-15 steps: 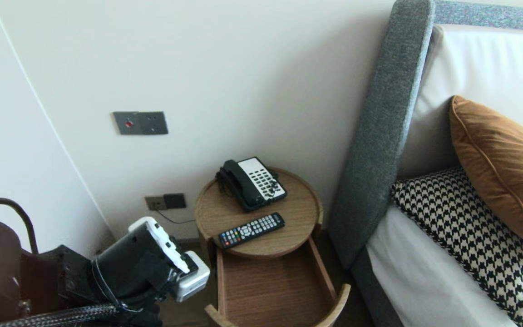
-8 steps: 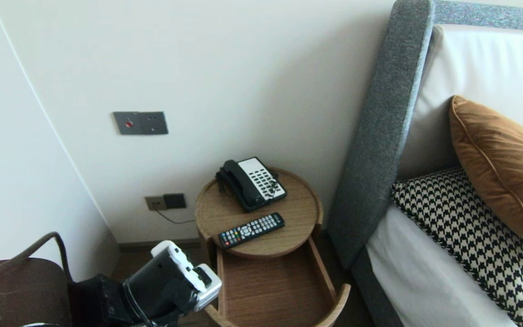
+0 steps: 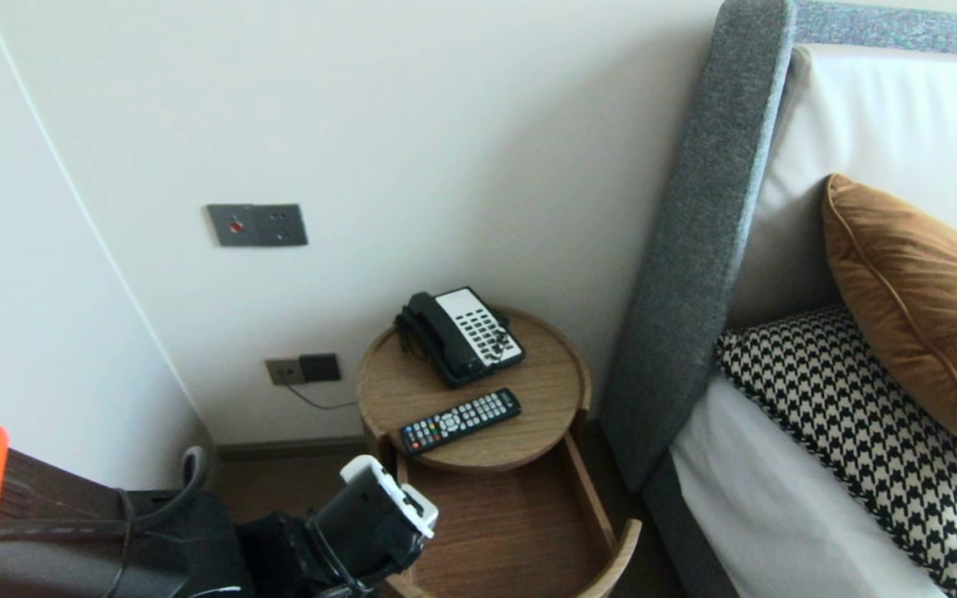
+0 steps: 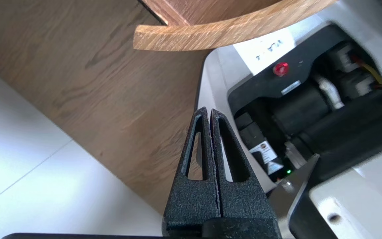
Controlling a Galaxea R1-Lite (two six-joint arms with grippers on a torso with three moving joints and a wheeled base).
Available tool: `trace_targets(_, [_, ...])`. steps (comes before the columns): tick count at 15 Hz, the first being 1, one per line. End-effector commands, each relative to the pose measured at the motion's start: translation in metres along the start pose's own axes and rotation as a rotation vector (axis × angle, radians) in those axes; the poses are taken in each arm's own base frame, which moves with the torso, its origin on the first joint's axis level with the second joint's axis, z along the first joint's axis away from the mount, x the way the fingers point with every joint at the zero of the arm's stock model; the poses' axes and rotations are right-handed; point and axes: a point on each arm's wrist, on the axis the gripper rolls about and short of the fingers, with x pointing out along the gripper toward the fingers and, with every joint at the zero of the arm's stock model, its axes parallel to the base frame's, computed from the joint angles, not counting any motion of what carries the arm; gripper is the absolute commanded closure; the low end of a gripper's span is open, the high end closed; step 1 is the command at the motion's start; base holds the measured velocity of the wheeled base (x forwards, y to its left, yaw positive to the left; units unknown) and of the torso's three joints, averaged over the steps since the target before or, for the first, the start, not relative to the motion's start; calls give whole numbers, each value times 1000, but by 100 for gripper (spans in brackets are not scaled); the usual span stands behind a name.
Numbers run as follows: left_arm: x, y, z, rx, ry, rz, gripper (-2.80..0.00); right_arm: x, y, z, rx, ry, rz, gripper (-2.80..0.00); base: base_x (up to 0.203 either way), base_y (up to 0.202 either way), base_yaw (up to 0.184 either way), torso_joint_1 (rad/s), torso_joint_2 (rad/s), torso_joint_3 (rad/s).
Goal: Close the nightstand drawer
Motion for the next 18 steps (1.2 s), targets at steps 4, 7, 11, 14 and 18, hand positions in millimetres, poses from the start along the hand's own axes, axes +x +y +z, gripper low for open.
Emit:
trace_targets(4, [20,-5,-1,19,59,12,0,0,0,0,0,-5,-1,0,0,0,0,0,0,0])
trace_targets(7, [30,-7,1,22,41,12,0,0,0,0,0,-5,-1,0,0,0,0,0,0,0])
trace_targets(11, [42,-9,3,25,60,11,0,0,0,0,0,-5,-1,0,0,0,0,0,0,0])
trace_targets(14, [45,-10,9,19,53,9,0,0,0,0,0,-5,-1,0,0,0,0,0,0,0])
trace_targets(18, [50,-6,25,-9,21,11,0,0,0,0,0,-4,0,0,0,0,0,0,0,0])
